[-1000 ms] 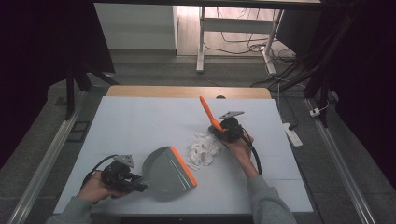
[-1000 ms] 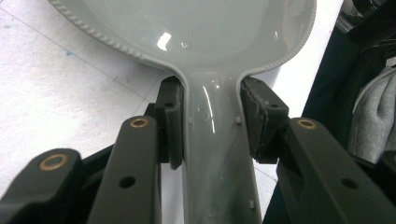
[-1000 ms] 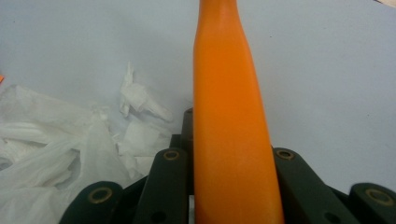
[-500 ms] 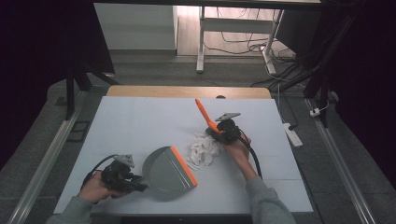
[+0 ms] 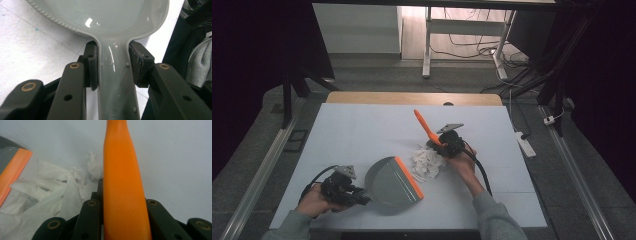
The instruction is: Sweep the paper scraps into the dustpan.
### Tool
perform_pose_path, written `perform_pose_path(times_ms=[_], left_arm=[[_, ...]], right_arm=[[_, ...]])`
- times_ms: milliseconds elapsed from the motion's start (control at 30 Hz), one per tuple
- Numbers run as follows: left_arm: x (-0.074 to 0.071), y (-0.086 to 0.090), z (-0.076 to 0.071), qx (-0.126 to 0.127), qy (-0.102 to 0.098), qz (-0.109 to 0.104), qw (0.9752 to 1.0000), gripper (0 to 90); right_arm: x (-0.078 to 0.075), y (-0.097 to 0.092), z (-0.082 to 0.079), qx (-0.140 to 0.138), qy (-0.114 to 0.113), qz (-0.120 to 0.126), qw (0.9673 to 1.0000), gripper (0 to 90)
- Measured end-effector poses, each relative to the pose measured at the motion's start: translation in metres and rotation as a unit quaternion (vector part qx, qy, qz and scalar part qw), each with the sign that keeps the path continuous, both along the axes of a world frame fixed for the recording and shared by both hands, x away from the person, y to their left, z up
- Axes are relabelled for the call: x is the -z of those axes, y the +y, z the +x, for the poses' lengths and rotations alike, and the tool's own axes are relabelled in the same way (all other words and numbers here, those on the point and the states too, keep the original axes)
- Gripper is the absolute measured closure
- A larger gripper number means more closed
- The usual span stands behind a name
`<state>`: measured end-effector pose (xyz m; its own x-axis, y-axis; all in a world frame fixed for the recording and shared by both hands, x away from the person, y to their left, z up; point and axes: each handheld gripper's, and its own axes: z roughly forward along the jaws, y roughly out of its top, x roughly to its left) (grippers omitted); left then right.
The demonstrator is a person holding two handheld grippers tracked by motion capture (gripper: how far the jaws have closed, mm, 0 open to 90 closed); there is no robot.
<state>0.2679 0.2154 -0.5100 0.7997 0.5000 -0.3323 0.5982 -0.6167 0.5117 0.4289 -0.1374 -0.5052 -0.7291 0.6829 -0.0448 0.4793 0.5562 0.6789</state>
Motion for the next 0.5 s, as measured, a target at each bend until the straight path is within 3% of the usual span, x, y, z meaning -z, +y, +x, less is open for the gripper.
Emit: perform_pose_path(times_ms=[500], left_arm=[[0.0, 0.0, 0.0, 0.0, 0.001, -0.001, 1.0, 61.6]], right_arm=[[0.001, 0.018, -0.013, -0.03, 0.004, 0.001, 0.9995, 76.6]])
